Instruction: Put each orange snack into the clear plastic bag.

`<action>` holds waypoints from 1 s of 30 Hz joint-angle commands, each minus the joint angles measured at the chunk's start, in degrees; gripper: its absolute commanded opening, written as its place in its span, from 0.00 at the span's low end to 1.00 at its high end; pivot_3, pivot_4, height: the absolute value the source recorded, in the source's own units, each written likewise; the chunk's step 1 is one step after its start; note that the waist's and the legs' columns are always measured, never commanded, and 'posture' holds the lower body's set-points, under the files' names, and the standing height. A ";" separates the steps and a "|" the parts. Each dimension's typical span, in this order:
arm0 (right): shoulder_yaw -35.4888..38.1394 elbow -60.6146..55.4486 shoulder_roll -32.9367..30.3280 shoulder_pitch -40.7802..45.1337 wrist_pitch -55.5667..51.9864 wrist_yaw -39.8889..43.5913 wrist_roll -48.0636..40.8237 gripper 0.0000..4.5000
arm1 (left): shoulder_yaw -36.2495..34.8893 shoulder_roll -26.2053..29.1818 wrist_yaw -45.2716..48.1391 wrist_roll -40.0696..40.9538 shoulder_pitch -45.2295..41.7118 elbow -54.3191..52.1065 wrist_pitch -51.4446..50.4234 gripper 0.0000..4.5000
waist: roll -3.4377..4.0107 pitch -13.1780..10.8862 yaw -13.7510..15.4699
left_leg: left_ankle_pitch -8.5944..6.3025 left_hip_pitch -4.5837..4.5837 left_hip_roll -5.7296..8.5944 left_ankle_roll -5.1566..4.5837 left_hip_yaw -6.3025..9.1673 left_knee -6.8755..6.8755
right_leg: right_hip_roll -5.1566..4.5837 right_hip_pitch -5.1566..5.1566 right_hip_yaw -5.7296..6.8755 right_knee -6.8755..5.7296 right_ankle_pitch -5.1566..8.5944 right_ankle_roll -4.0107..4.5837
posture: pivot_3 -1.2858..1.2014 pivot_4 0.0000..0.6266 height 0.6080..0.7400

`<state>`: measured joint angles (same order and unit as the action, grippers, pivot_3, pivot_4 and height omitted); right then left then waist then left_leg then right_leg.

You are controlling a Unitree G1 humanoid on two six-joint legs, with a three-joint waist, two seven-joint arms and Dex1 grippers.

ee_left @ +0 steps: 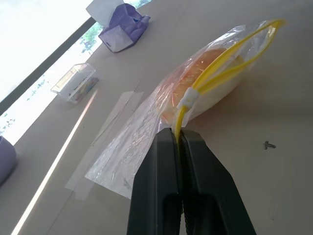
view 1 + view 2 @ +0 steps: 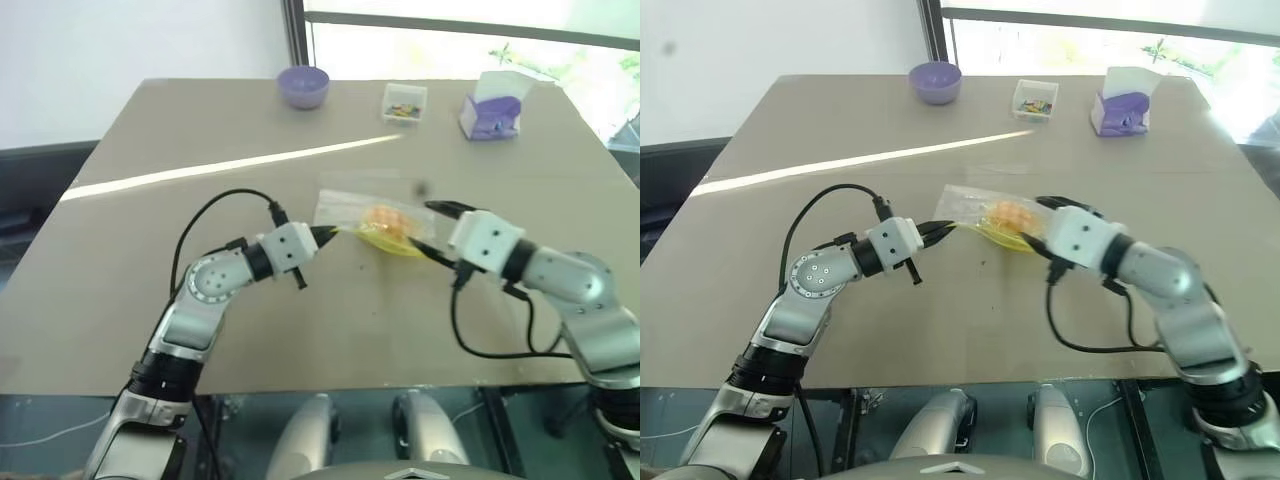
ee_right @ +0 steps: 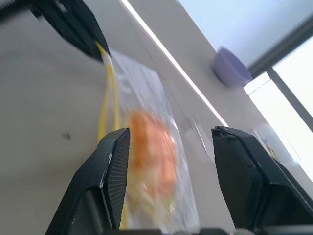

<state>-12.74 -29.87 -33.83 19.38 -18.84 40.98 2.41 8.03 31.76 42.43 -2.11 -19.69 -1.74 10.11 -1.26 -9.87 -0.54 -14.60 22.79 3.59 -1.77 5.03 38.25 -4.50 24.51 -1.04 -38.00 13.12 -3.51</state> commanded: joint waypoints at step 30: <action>-11.66 17.71 10.52 12.82 13.92 -0.45 12.34 0.13 | -0.28 0.46 -0.80 -0.27 0.18 -5.56 -0.79 0.00 | 0.01 0.00 -0.29 | 0.08 0.01 0.08 0.14 0.02 -0.01 | -0.04 0.02 0.01 0.01 0.00 0.00 | 0.52 0.24 1.00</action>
<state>-24.54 -11.05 -23.67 31.46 -6.02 40.56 14.59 8.46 31.90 41.55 -3.06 -18.75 -5.22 8.83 -1.25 -9.88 -0.83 -14.52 22.80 3.67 -1.63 5.05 38.24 -4.54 24.53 -1.03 -38.00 13.12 -3.52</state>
